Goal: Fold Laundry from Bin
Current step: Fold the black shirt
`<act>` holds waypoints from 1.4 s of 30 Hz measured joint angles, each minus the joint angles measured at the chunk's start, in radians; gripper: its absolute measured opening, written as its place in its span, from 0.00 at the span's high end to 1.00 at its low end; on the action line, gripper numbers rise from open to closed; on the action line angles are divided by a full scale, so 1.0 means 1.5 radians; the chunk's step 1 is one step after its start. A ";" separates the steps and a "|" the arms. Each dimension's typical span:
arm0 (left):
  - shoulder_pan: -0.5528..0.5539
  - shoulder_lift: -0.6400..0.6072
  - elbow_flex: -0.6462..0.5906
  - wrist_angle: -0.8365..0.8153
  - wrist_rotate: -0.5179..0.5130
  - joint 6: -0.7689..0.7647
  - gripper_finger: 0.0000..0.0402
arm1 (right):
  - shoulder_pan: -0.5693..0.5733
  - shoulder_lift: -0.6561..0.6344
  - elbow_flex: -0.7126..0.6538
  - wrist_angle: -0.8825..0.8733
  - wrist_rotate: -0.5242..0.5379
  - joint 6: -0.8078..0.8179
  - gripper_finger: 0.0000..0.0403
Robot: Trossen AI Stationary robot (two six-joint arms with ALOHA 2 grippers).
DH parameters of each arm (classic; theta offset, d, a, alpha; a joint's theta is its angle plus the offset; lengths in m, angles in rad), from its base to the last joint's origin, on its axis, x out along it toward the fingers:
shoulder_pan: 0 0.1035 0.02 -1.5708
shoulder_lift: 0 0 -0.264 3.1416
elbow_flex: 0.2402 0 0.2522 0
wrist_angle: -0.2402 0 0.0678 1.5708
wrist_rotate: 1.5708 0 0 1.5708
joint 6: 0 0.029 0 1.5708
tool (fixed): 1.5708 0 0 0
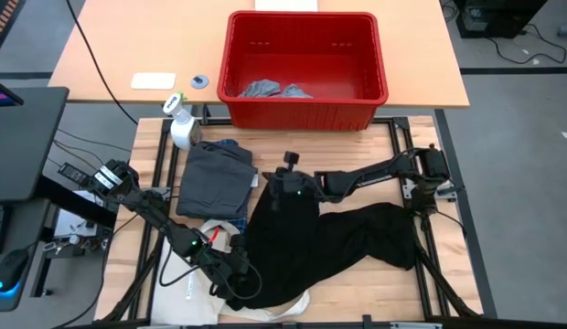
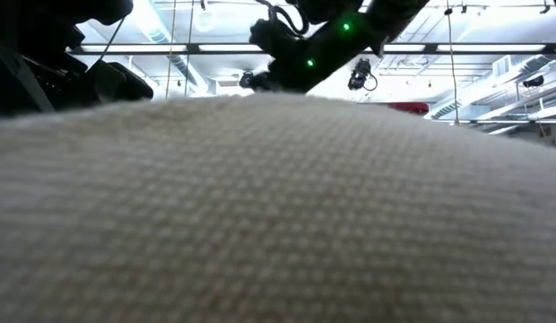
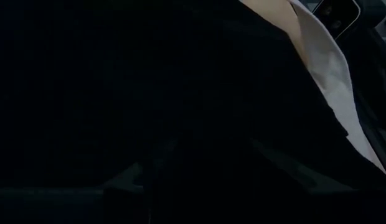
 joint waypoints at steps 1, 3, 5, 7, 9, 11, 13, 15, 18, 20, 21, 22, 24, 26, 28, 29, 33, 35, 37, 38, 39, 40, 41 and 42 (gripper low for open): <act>-0.001 0.000 0.000 0.000 0.000 0.000 0.53 | -0.009 0.000 0.006 0.000 -0.044 0.010 1.00; -0.004 0.000 0.000 -0.003 0.000 0.000 0.53 | -0.030 0.003 0.008 -0.001 -0.143 0.058 0.97; -0.006 0.000 0.000 -0.004 0.000 0.001 0.53 | -0.050 0.016 0.008 -0.016 -0.226 0.101 0.92; -0.006 0.000 0.000 -0.005 0.000 0.001 0.53 | -0.064 0.036 0.007 -0.037 -0.292 0.135 0.83; -0.006 0.000 0.000 -0.009 0.000 0.001 0.53 | -0.072 0.060 0.007 -0.034 -0.345 0.168 0.73; -0.009 0.000 0.000 -0.017 -0.001 -0.004 0.53 | -0.068 0.083 0.007 -0.033 -0.381 0.186 0.63; -0.011 0.000 0.001 -0.030 0.000 -0.004 0.53 | -0.053 0.104 0.007 -0.039 -0.371 0.190 0.53; -0.013 0.000 0.000 -0.042 0.000 -0.004 0.53 | -0.031 0.120 0.007 -0.046 -0.314 0.171 0.46; -0.013 0.000 0.000 -0.044 0.000 -0.006 0.53 | -0.006 0.135 0.007 -0.059 -0.211 0.165 0.37; -0.012 0.000 0.000 -0.045 0.000 -0.009 0.53 | -0.006 0.138 0.007 -0.076 -0.198 0.191 0.33; -0.012 0.000 0.000 -0.044 0.000 -0.010 0.53 | -0.010 0.138 0.007 -0.088 -0.209 0.205 0.31; -0.012 0.000 0.000 -0.045 0.000 -0.012 0.53 | -0.014 0.138 0.007 -0.094 -0.218 0.215 0.30; -0.012 0.000 0.000 -0.044 0.000 -0.011 0.53 | -0.020 0.138 0.007 -0.103 -0.222 0.226 0.31; -0.012 0.000 0.000 -0.044 0.000 -0.012 0.53 | -0.021 0.138 0.007 -0.107 -0.211 0.219 0.37; -0.012 0.000 0.000 -0.045 0.000 -0.012 0.53 | -0.020 0.138 0.007 -0.106 -0.206 0.205 0.47; -0.012 0.000 0.000 -0.045 0.000 -0.012 0.53 | -0.020 0.138 0.007 -0.103 -0.206 0.200 0.54; -0.012 0.000 0.000 -0.049 0.000 -0.012 0.53 | -0.020 0.138 0.007 -0.092 -0.211 0.197 0.83; -0.012 0.000 0.000 -0.050 0.000 -0.012 0.53 | -0.020 0.138 0.007 -0.086 -0.215 0.193 0.95; -0.012 0.000 0.000 -0.051 0.000 -0.012 0.53 | -0.018 0.138 0.007 -0.081 -0.212 0.188 0.96; -0.013 0.000 0.000 -0.051 0.000 -0.012 0.53 | -0.016 0.138 0.007 -0.078 -0.209 0.188 0.94; -0.013 0.000 0.000 -0.052 0.000 -0.012 0.53 | -0.016 0.137 0.007 -0.076 -0.208 0.188 0.92; -0.013 0.000 0.000 -0.052 0.000 -0.012 0.53 | -0.014 0.136 0.007 -0.074 -0.208 0.188 0.91; -0.013 0.000 0.000 -0.052 0.000 -0.012 0.53 | -0.013 0.133 0.007 -0.074 -0.208 0.188 0.90; -0.013 0.000 0.000 -0.052 0.000 -0.012 0.53 | -0.012 0.131 0.007 -0.075 -0.207 0.188 0.90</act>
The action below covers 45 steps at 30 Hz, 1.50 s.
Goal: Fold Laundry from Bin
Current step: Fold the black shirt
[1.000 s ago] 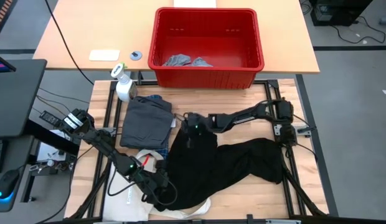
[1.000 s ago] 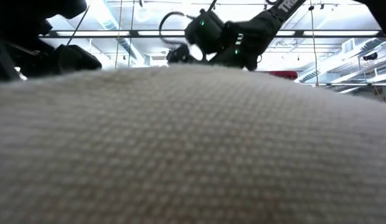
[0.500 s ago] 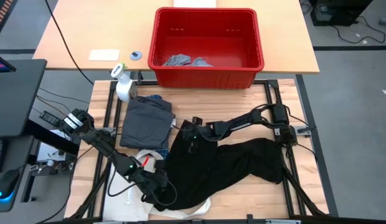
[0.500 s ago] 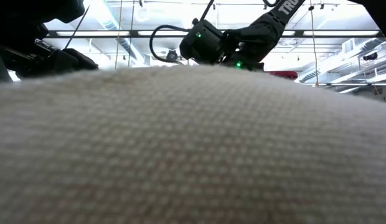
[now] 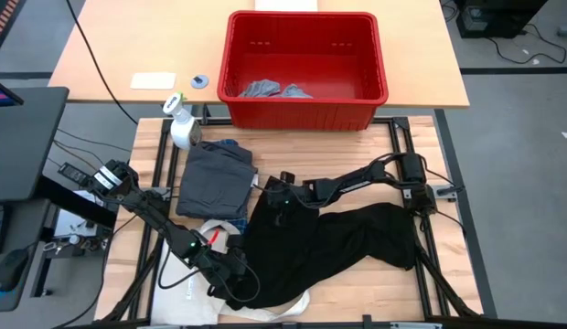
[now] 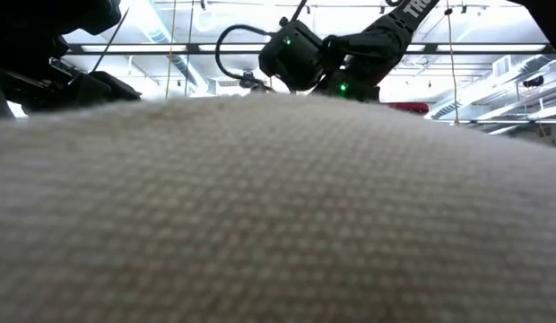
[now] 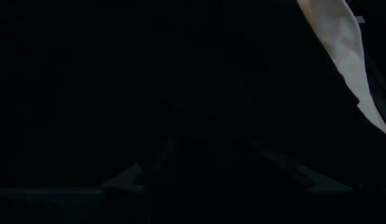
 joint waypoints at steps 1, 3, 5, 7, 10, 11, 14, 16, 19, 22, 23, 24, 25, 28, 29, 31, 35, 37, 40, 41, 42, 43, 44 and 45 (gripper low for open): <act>0.000 0.000 0.000 0.000 0.000 0.000 0.53 | 0.001 -0.003 0.000 0.002 0.003 0.000 0.91; 0.000 0.000 0.000 -0.001 0.000 0.000 0.53 | 0.002 -0.015 0.000 -0.005 0.018 0.002 0.96; 0.000 0.000 0.000 -0.001 0.000 0.000 0.53 | 0.002 -0.031 0.000 -0.004 0.049 0.016 0.97; 0.000 0.000 0.000 0.001 0.000 0.000 0.53 | 0.002 -0.052 0.000 0.006 0.108 0.039 0.96; 0.000 0.000 0.000 0.002 0.000 -0.004 0.53 | 0.001 -0.075 0.000 0.025 0.188 0.058 0.92; 0.000 0.000 0.000 0.001 0.000 -0.006 0.53 | 0.001 -0.080 0.000 0.032 0.212 0.061 0.91; 0.000 0.000 0.000 0.002 0.000 -0.006 0.53 | -0.007 -0.083 0.000 0.057 0.236 0.061 0.92; 0.000 0.000 0.000 0.002 0.000 -0.006 0.53 | -0.024 -0.078 0.000 0.054 0.200 0.065 0.94; -0.002 0.000 0.000 0.002 0.000 -0.010 0.53 | -0.056 -0.061 -0.001 0.028 0.140 0.080 0.96; -0.003 0.000 0.000 0.001 0.000 -0.011 0.53 | -0.078 -0.042 -0.002 0.009 0.116 0.077 0.94; -0.003 0.000 0.000 0.000 0.000 -0.012 0.53 | -0.083 -0.031 -0.002 0.016 0.110 0.076 0.92; -0.003 0.000 0.000 -0.001 0.000 -0.015 0.53 | -0.090 -0.026 0.000 0.020 0.093 0.073 0.89; -0.003 0.000 0.000 -0.003 0.000 -0.015 0.53 | -0.098 -0.024 -0.001 0.002 0.072 0.069 0.86; -0.003 0.000 0.000 -0.002 0.000 -0.016 0.53 | -0.118 -0.006 -0.001 0.001 -0.003 0.070 0.74; -0.003 0.000 -0.001 -0.002 0.000 -0.016 0.53 | -0.123 -0.004 -0.002 -0.011 -0.023 0.072 0.69; -0.003 0.001 0.000 -0.001 0.001 -0.017 0.53 | -0.129 -0.004 -0.002 -0.015 -0.044 0.079 0.61; -0.003 0.001 0.000 -0.003 0.004 -0.018 0.53 | -0.131 -0.045 0.001 -0.094 -0.040 0.076 0.50; -0.003 0.001 0.000 -0.002 0.004 -0.018 0.53 | -0.132 -0.083 0.003 -0.126 -0.039 0.076 0.47; -0.003 0.001 0.000 -0.001 0.004 -0.018 0.53 | -0.132 -0.138 0.005 -0.169 -0.039 0.086 0.45; -0.003 0.001 0.000 0.002 0.004 -0.018 0.53 | -0.129 -0.153 0.005 -0.193 -0.040 0.099 0.44; -0.003 0.001 0.000 0.003 0.005 -0.018 0.53 | -0.125 -0.167 0.005 -0.219 -0.046 0.112 0.44; -0.003 0.001 0.000 0.002 0.005 -0.019 0.53 | -0.119 -0.179 0.005 -0.254 -0.052 0.120 0.44; -0.005 0.001 0.000 0.002 0.005 -0.023 0.53 | -0.109 -0.186 0.005 -0.298 -0.054 0.129 0.44; -0.007 0.001 0.000 0.001 0.004 -0.027 0.53 | -0.096 -0.190 0.003 -0.339 -0.054 0.139 0.44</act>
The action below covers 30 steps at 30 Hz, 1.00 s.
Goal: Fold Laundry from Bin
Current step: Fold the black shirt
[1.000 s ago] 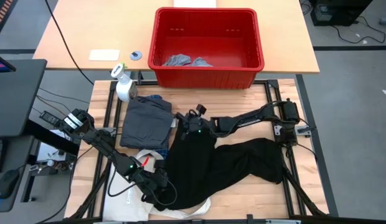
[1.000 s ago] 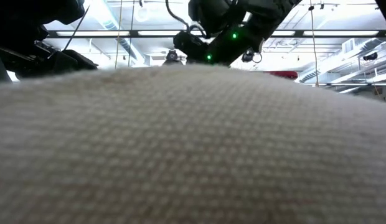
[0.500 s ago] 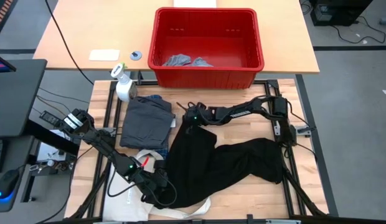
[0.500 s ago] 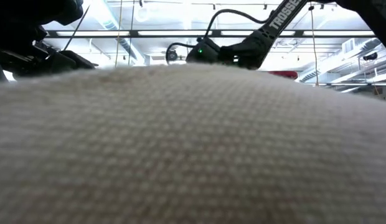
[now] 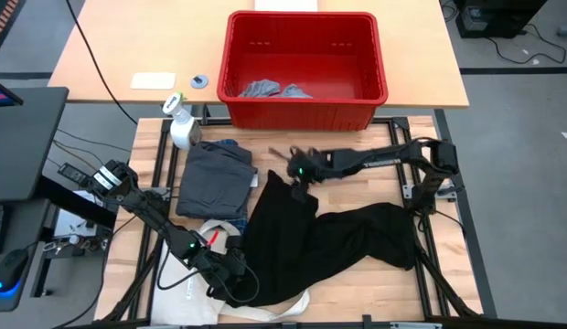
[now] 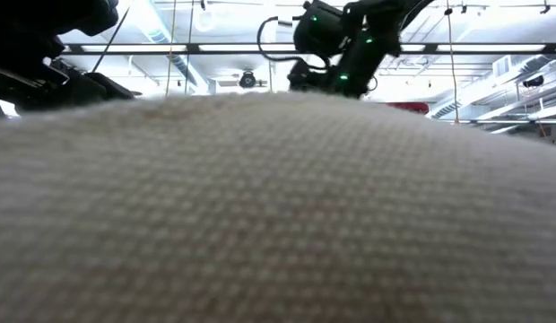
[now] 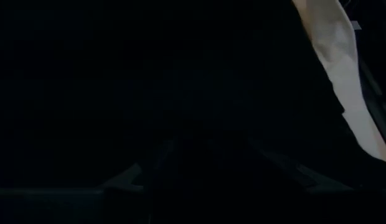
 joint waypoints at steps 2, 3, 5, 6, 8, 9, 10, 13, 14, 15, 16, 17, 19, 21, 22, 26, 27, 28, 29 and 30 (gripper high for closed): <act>-0.006 0.000 0.000 -0.003 0.000 -0.002 0.53 | 0.031 0.001 -0.025 -0.035 -0.003 0.025 0.46; -0.007 0.000 0.000 -0.003 0.000 -0.001 0.53 | 0.047 0.004 -0.045 -0.039 -0.010 0.036 0.46; -0.008 0.000 0.000 -0.004 0.001 -0.001 0.53 | 0.079 0.011 -0.083 -0.016 -0.016 0.055 0.47; -0.008 0.000 0.000 -0.004 0.002 -0.001 0.53 | 0.096 0.011 -0.099 -0.004 -0.016 0.067 0.48; -0.007 -0.007 0.000 -0.007 0.019 -0.001 0.53 | 0.127 0.010 -0.131 0.036 0.000 0.101 0.48; -0.008 -0.014 0.000 -0.008 0.029 -0.001 0.53 | 0.143 0.010 -0.141 0.058 0.021 0.115 0.48; -0.008 -0.024 0.000 -0.007 0.043 -0.001 0.53 | 0.159 0.010 -0.148 0.068 0.049 0.125 0.48; -0.010 -0.055 0.000 -0.022 0.053 -0.001 0.53 | 0.201 0.007 -0.153 0.082 0.171 0.129 0.48; -0.010 -0.063 0.000 -0.031 0.053 -0.001 0.53 | 0.212 0.007 -0.155 0.080 0.207 0.129 0.48; -0.009 -0.068 0.000 -0.038 0.053 -0.001 0.53 | 0.220 0.007 -0.158 0.072 0.235 0.129 0.48; -0.009 -0.075 0.000 -0.047 0.052 0.000 0.52 | 0.226 0.007 -0.159 0.063 0.251 0.129 0.48; -0.009 -0.082 0.000 -0.057 0.052 0.003 0.52 | 0.229 0.007 -0.159 0.059 0.261 0.130 0.48; -0.001 -0.099 -0.001 -0.052 0.047 0.027 0.50 | 0.232 0.003 -0.158 0.043 0.269 0.139 0.48; 0.014 -0.119 -0.001 -0.039 -0.011 0.055 0.47 | 0.232 0.000 -0.158 0.030 0.272 0.151 0.48; 0.025 -0.123 0.000 -0.024 -0.065 0.059 0.47 | 0.232 -0.003 -0.158 0.028 0.270 0.154 0.48; 0.126 -0.110 0.001 -0.004 -0.090 0.082 0.47 | 0.231 -0.005 -0.159 0.033 0.239 0.156 0.48; 0.161 -0.098 0.001 0.009 -0.042 0.084 0.48 | 0.230 -0.005 -0.164 0.033 0.230 0.150 0.48; 0.190 -0.087 0.001 0.013 0.001 0.086 0.48 | 0.227 -0.005 -0.169 0.032 0.221 0.145 0.48; 0.219 -0.076 -0.001 0.022 0.033 0.093 0.49 | 0.224 -0.005 -0.176 0.028 0.213 0.140 0.48; 0.246 -0.064 -0.001 0.049 0.057 0.110 0.49 | 0.219 -0.009 -0.184 0.025 0.204 0.136 0.48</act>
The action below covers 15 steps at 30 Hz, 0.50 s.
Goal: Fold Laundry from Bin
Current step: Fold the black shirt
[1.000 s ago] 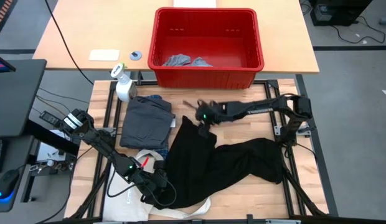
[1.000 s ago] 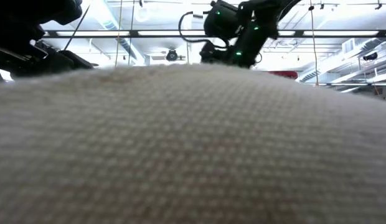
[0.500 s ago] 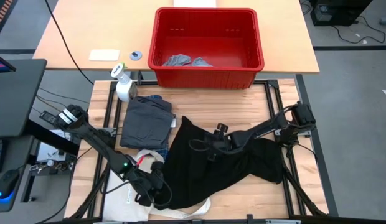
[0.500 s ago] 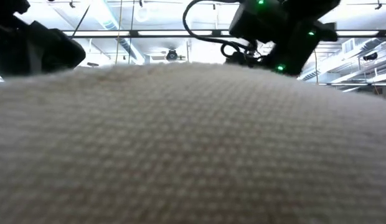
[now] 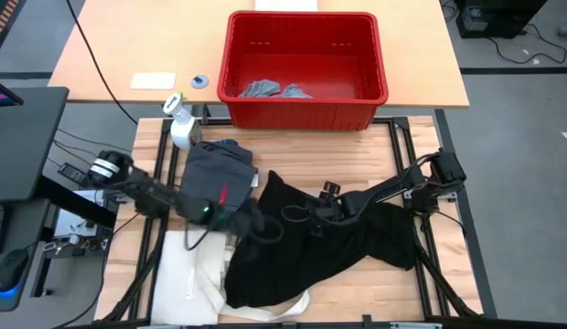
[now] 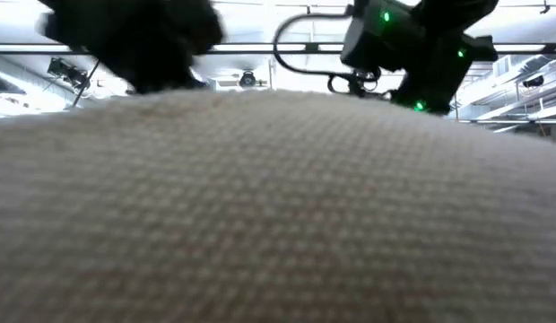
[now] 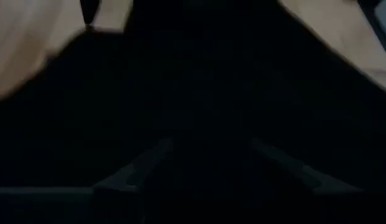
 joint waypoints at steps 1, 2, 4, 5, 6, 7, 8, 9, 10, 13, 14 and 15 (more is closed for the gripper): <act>0.023 0.008 0.002 0.021 0.014 0.024 0.49 | -0.004 -0.004 -0.009 -0.003 -0.007 -0.005 0.48; 0.044 0.011 0.002 0.027 0.017 0.050 0.50 | -0.008 -0.006 -0.015 -0.003 -0.013 -0.014 0.48; 0.087 0.014 0.001 0.034 0.020 0.104 0.50 | -0.014 -0.015 -0.029 -0.001 -0.014 -0.027 0.48; 0.108 0.020 0.002 0.045 0.020 0.124 0.50 | -0.017 -0.019 -0.035 -0.007 -0.009 -0.029 0.48; 0.129 0.023 0.003 0.046 0.020 0.137 0.50 | -0.019 -0.025 -0.040 -0.010 -0.002 -0.028 0.48; 0.148 0.024 0.001 0.036 0.024 0.143 0.50 | -0.020 -0.032 -0.044 -0.009 0.008 -0.026 0.48; 0.166 0.030 0.000 0.036 0.040 0.144 0.50 | -0.021 -0.039 -0.046 -0.009 0.025 -0.025 0.48; 0.183 0.041 0.002 0.051 0.065 0.143 0.50 | -0.021 -0.046 -0.049 -0.017 0.051 -0.025 0.48; 0.198 0.050 0.004 0.055 0.094 0.143 0.50 | -0.021 -0.052 -0.051 -0.027 0.084 -0.018 0.48; 0.220 0.084 0.001 0.068 0.141 0.144 0.50 | -0.022 -0.059 -0.053 -0.040 0.131 0.005 0.48; 0.223 0.095 0.001 0.077 0.146 0.148 0.50 | -0.020 -0.062 -0.051 -0.030 0.124 -0.007 0.48; 0.224 0.102 0.001 0.085 0.149 0.151 0.50 | -0.016 -0.065 -0.045 -0.017 0.122 -0.017 0.48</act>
